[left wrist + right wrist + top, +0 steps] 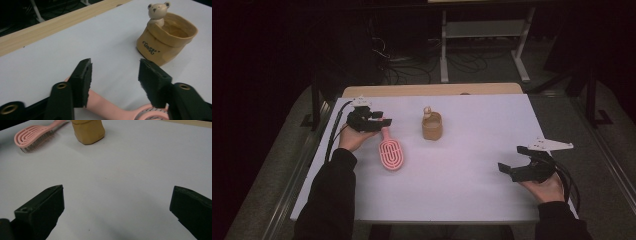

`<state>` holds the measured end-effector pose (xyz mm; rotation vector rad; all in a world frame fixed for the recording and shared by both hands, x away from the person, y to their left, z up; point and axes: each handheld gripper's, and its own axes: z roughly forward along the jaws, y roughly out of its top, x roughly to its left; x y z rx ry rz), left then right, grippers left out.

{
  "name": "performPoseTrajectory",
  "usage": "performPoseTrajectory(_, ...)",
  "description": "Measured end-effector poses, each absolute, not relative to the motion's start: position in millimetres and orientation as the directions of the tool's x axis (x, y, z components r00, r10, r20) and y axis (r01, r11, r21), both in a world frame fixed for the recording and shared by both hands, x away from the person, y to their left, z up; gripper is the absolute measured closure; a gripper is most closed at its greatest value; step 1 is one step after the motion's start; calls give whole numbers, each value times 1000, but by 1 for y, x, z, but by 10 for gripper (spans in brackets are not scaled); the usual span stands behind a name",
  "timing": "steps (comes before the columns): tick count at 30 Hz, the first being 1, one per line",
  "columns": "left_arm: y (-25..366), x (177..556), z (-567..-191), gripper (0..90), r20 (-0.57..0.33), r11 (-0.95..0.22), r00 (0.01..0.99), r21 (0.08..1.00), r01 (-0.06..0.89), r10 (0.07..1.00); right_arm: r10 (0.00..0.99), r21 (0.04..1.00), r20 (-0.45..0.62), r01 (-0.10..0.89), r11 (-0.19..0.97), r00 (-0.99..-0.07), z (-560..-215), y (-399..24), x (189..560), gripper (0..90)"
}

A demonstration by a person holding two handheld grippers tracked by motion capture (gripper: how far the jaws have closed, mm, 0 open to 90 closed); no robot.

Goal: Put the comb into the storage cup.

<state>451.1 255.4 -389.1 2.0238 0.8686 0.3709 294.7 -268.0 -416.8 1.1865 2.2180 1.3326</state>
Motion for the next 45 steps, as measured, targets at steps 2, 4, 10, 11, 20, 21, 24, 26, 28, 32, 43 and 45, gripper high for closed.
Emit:
performPoseTrajectory(2, 252, 453, -391, 526, -59, -376, 701, 810, 450, 711, 770, 836, 156, 499, 231, -618, -417, -268, 295, 0)
performPoseTrajectory(4, 249, 456, -392, 555, -57, -383, 690, 798, 466, 722, 769, 836, 158, 499, 230, -619, -417, -268, 295, 0)
performPoseTrajectory(10, 244, 461, -395, 831, -57, -407, 700, 779, 477, 712, 766, 836, 157, 498, 233, -623, -417, -268, 294, 0)
performPoseTrajectory(11, 244, 462, -396, 900, -53, -415, 701, 773, 479, 711, 766, 836, 159, 498, 232, -623, -417, -268, 294, 0)
performPoseTrajectory(20, 239, 471, -416, 900, -63, -425, 675, 733, 531, 735, 758, 834, 160, 498, 239, -632, -417, -267, 295, 0)
performPoseTrajectory(21, 238, 472, -418, 900, -60, -431, 676, 728, 533, 734, 760, 834, 157, 497, 240, -631, -417, -267, 295, 0)
performPoseTrajectory(24, 237, 474, -422, 900, -51, -444, 671, 712, 543, 740, 759, 834, 159, 498, 239, -631, -417, -267, 295, 0)
performPoseTrajectory(26, 237, 475, -425, 900, -46, -450, 671, 707, 545, 740, 760, 834, 158, 497, 239, -631, -417, -267, 295, 0)
performPoseTrajectory(28, 238, 475, -426, 900, -43, -456, 669, 699, 551, 742, 760, 833, 157, 498, 241, -631, -418, -267, 295, 0)
performPoseTrajectory(32, 239, 475, -430, 900, -26, -476, 668, 680, 557, 743, 761, 833, 157, 498, 241, -630, -418, -268, 295, 0)
performPoseTrajectory(43, 249, 462, -434, 900, 3, -527, 679, 633, 567, 734, 762, 835, 158, 497, 237, -628, -418, -267, 296, 0)
performPoseTrajectory(45, 252, 458, -433, 900, 12, -538, 681, 624, 567, 732, 761, 834, 157, 497, 239, -630, -418, -267, 296, 0)
